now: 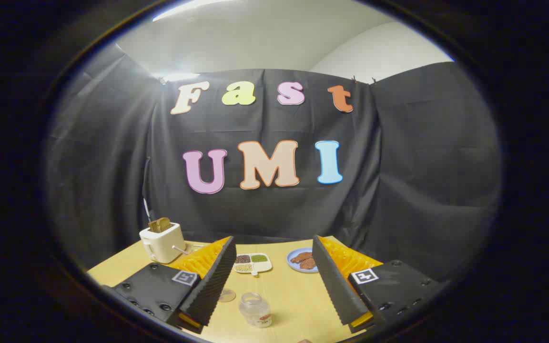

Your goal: Take the bottle from table, then pour the juice into the cup, finally place the bottle on the coaster

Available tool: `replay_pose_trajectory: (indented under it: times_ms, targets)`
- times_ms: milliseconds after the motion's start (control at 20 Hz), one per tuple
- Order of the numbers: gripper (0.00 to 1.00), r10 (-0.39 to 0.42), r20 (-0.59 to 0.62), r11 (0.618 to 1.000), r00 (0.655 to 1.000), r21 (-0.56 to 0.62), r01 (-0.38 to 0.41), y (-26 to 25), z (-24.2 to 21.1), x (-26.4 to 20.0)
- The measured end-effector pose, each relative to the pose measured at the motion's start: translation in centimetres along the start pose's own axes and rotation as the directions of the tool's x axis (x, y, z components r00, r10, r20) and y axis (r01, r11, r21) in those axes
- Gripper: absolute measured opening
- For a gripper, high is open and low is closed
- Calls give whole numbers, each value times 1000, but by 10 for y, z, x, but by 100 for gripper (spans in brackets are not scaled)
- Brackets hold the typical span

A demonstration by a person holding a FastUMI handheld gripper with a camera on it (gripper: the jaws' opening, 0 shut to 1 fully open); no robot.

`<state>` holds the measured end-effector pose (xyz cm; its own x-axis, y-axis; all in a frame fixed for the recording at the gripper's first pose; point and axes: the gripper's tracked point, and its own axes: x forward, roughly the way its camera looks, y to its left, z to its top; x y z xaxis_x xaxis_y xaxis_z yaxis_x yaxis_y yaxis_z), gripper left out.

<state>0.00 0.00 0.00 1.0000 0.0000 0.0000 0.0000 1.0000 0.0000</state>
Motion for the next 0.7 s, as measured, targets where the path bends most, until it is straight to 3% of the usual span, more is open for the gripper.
replay_pose_trajectory:
  times_ms: [700]
  targets:
    - [100, 41, -43, 999, 998, -19, -41, 17, -15, -3]
